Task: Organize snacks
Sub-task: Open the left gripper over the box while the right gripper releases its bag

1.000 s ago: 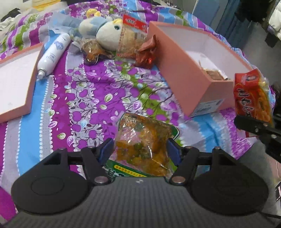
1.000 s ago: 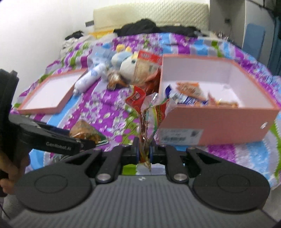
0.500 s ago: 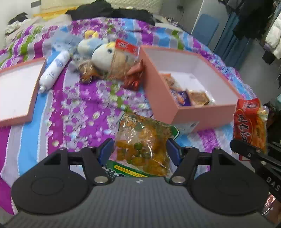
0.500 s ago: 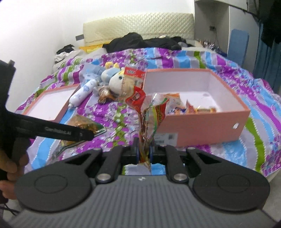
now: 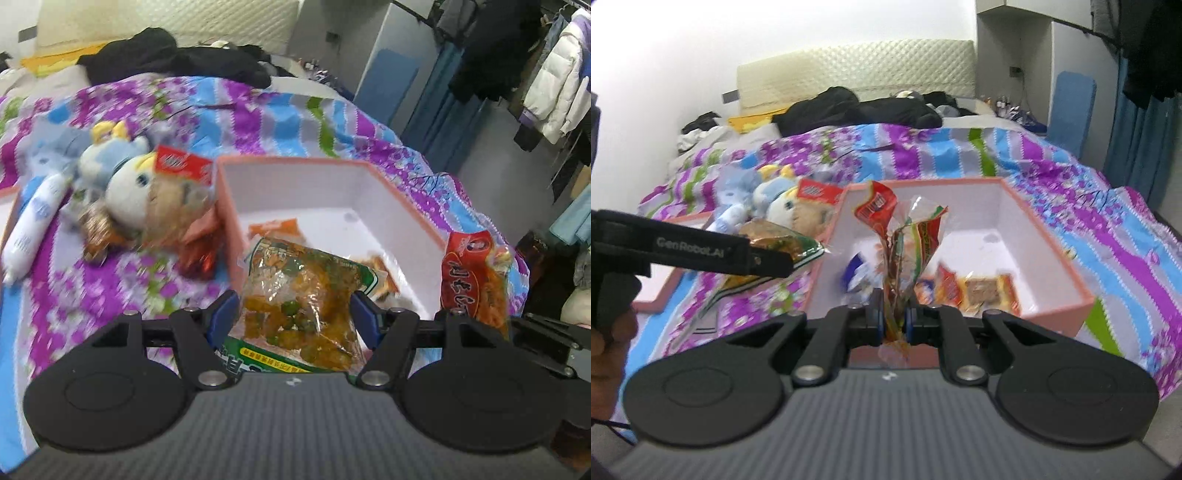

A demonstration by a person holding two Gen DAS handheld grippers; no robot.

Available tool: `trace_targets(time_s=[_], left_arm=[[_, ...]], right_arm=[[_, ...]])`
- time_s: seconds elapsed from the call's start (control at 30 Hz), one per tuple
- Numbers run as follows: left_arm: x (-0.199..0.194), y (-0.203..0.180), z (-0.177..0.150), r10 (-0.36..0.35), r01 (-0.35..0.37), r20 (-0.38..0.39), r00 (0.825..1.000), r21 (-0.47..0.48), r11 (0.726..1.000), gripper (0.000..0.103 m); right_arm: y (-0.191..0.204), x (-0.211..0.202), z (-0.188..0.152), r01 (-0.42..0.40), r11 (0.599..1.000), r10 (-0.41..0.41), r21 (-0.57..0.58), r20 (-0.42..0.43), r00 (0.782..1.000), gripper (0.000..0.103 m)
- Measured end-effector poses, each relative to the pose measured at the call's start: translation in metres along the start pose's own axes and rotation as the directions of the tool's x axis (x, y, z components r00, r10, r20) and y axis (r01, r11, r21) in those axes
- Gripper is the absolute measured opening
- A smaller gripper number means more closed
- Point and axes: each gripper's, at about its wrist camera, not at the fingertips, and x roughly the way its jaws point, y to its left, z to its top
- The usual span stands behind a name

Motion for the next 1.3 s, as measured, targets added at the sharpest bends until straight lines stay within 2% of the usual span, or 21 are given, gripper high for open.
trace_targets(time_s=[0.3,0.5,0.63,0.7,0.83,0.9,1.13,1.3], left_arm=[[0.087,-0.007,0.046,-0.026,0.025,-0.055,0.998,-0.020,0.999,0.072],[0.136,-0.010,0.052,-0.003,0.006,-0.088,0.996,0.025,1.000,0.073],[0.157,-0.005,0.054,-0.034,0.035,-0.127,0.991,0.006,0.999,0.073],[0.161,-0.004,0.055,-0.044,0.044,-0.126,0.991,0.004,0.999,0.074],[0.154,-0.005,0.055,-0.050,0.051,-0.119,0.992,0.006,0.999,0.074],[0.143,-0.005,0.055,-0.052,0.053,-0.107,0.993,0.010,0.999,0.074],[0.080,-0.001,0.049,-0.046,0.045,-0.040,0.998,-0.012,0.999,0.074],[0.028,-0.001,0.038,-0.040,0.040,0.001,0.999,0.014,0.999,0.074]], right_arm=[[-0.040,0.070,0.020,0.009,1.000,-0.008,0.026,-0.028,1.000,0.015],[-0.053,0.112,0.010,0.013,0.996,-0.006,0.093,-0.079,0.997,0.015],[-0.058,0.130,0.002,0.015,0.992,0.001,0.127,-0.126,0.992,0.016],[-0.059,0.134,0.002,0.018,0.990,0.001,0.137,-0.140,0.990,0.022],[-0.060,0.130,0.002,0.023,0.989,-0.001,0.149,-0.144,0.990,0.041],[-0.058,0.121,0.003,-0.008,0.987,0.027,0.160,-0.120,0.992,0.040],[-0.036,0.078,0.012,-0.014,0.991,0.020,0.131,-0.039,0.999,0.040],[-0.013,0.036,0.012,-0.033,0.992,0.031,0.120,0.018,0.999,0.040]])
